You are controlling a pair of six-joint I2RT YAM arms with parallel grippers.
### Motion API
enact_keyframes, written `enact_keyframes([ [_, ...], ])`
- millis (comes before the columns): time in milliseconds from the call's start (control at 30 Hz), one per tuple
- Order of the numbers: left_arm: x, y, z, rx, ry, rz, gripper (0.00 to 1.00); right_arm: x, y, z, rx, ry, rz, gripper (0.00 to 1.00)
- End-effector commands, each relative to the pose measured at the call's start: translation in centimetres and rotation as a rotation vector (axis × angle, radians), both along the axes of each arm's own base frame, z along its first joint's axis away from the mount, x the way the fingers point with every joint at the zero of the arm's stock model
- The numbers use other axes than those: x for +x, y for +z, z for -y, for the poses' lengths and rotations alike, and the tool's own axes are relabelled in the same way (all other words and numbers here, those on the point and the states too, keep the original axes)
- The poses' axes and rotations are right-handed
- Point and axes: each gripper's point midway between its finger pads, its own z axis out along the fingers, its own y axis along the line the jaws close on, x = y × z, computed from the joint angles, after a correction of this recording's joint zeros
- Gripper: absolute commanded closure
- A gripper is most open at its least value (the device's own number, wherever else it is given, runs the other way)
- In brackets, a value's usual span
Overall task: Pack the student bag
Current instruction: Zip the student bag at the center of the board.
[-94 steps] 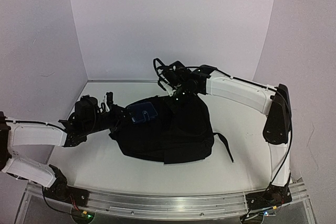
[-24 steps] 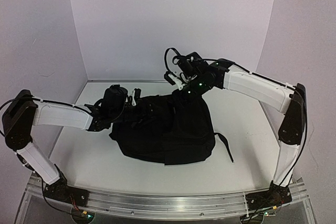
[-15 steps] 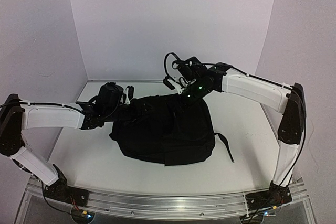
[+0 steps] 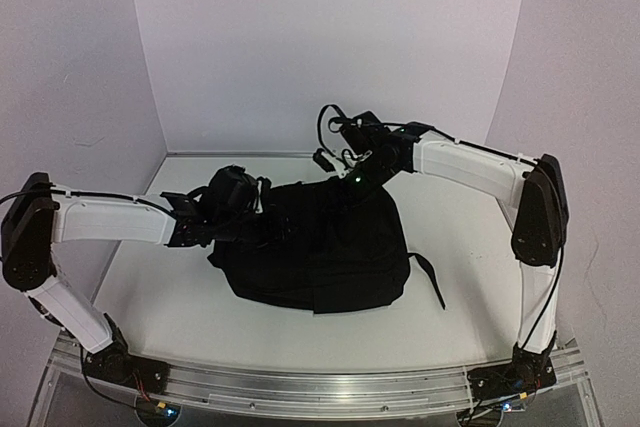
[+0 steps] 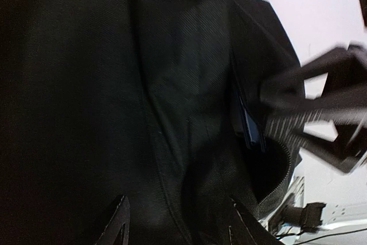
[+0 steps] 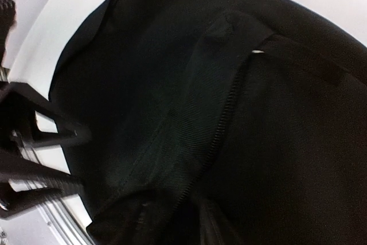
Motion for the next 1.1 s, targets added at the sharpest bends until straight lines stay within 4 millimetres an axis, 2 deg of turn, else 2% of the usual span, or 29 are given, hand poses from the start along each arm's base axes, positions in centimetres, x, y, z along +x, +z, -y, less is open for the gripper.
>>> enact_keyframes([
  [0,0.6,1.3,1.5,0.062,-0.035,0.064,0.46,1.7,1.9,1.8,0.065,-0.051,-0.057,0.6],
  [200,2.3,2.6,2.0,0.089,-0.009,0.123,0.46,1.8,5.4,2.8,0.145,-0.044,-0.036,0.49],
  [300,3.5,2.5,2.9,0.126,-0.006,0.132,0.43,3.2,6.0,4.1,0.112,-0.085,0.028,0.42],
  [367,4.2,2.4,3.6,0.145,-0.006,0.131,0.42,4.3,6.0,5.2,0.073,-0.113,0.076,0.4],
  [567,6.4,1.8,4.1,0.223,0.037,0.111,0.42,6.5,3.8,7.5,-0.069,-0.146,0.161,0.4],
  [833,8.5,0.7,5.0,0.281,0.046,0.088,0.4,5.6,-0.7,8.5,-0.166,-0.081,0.12,0.4],
  [933,9.3,0.1,3.9,0.289,0.076,0.068,0.49,4.5,-1.8,8.8,-0.172,-0.065,0.085,0.4],
  [1067,10.2,0.4,1.6,0.286,0.119,0.069,0.73,2.9,-2.9,9.4,-0.178,-0.053,0.04,0.4],
])
